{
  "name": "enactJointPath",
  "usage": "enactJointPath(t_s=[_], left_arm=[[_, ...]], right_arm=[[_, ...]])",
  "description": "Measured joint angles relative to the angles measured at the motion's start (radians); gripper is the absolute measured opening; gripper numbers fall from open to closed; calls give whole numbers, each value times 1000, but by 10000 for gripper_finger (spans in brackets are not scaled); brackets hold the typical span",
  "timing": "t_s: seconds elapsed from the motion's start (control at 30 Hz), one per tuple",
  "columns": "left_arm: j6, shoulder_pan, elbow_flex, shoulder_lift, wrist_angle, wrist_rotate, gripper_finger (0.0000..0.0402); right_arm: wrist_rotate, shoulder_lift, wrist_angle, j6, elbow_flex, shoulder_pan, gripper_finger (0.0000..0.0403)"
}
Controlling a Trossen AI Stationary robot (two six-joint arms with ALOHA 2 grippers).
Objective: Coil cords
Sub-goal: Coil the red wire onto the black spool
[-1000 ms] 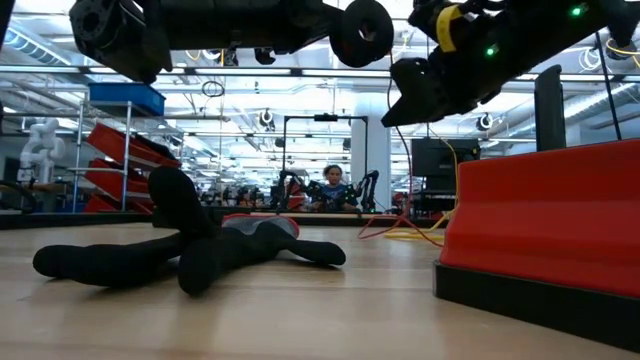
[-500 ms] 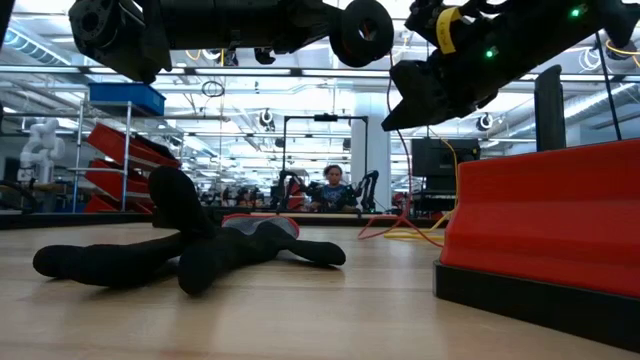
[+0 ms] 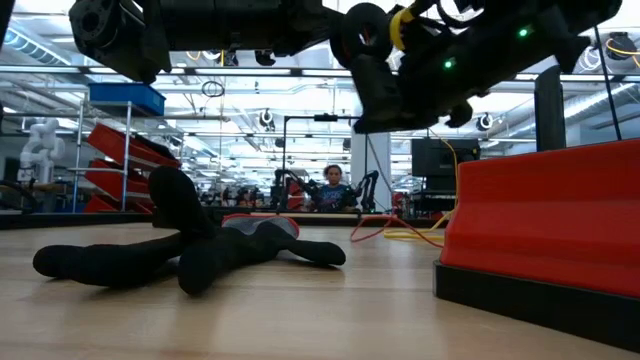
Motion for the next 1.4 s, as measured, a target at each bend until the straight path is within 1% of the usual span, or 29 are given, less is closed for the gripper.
enactJointPath(t_s=[0.2,0.37,0.5,0.6,0.8,0.93,1.13,1.27,1.4], left_arm=[[0,9,0,0,-34,-1,0],[0,12,-6,0,-21,9,0],[20,12,-7,0,-25,12,0],[61,12,-7,0,-51,22,0],[89,12,-8,0,-116,50,0],[133,13,-8,0,-148,64,0],[175,11,-8,0,-171,77,0],[190,11,-8,0,-213,78,0],[236,11,-8,0,-252,79,0]], right_arm=[[-2,16,11,-9,49,-3,0],[0,14,-15,-34,88,-3,0],[-8,14,-67,21,87,-3,0],[-65,13,-110,46,86,-3,0],[-115,9,-101,61,90,-3,0],[-187,9,-114,53,111,-3,0],[-222,9,-174,52,139,-3,0],[-277,9,-236,72,164,-2,0],[-324,9,-247,88,174,-1,0]])
